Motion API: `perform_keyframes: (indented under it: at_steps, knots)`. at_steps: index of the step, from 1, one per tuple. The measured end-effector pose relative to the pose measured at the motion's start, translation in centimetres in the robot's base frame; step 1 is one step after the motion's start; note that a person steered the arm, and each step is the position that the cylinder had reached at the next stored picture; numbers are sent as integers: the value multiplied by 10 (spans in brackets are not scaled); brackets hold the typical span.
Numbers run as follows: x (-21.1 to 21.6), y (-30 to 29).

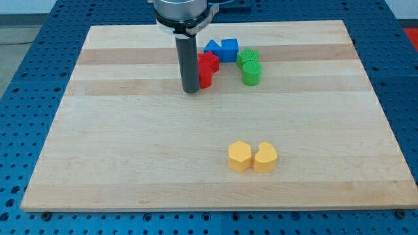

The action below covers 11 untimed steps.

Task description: Slightly push the red circle below red star

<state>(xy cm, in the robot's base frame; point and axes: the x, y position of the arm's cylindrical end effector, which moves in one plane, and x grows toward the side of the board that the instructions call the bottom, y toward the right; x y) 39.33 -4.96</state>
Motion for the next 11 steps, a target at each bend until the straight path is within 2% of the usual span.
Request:
perform_keyframes:
  at_steps: [4,5,6,7,8,11]
  knots:
    - [0,15]
    - [1,-10]
    - [23,1]
    - [28,77]
    - [21,109]
    - [-6,73]
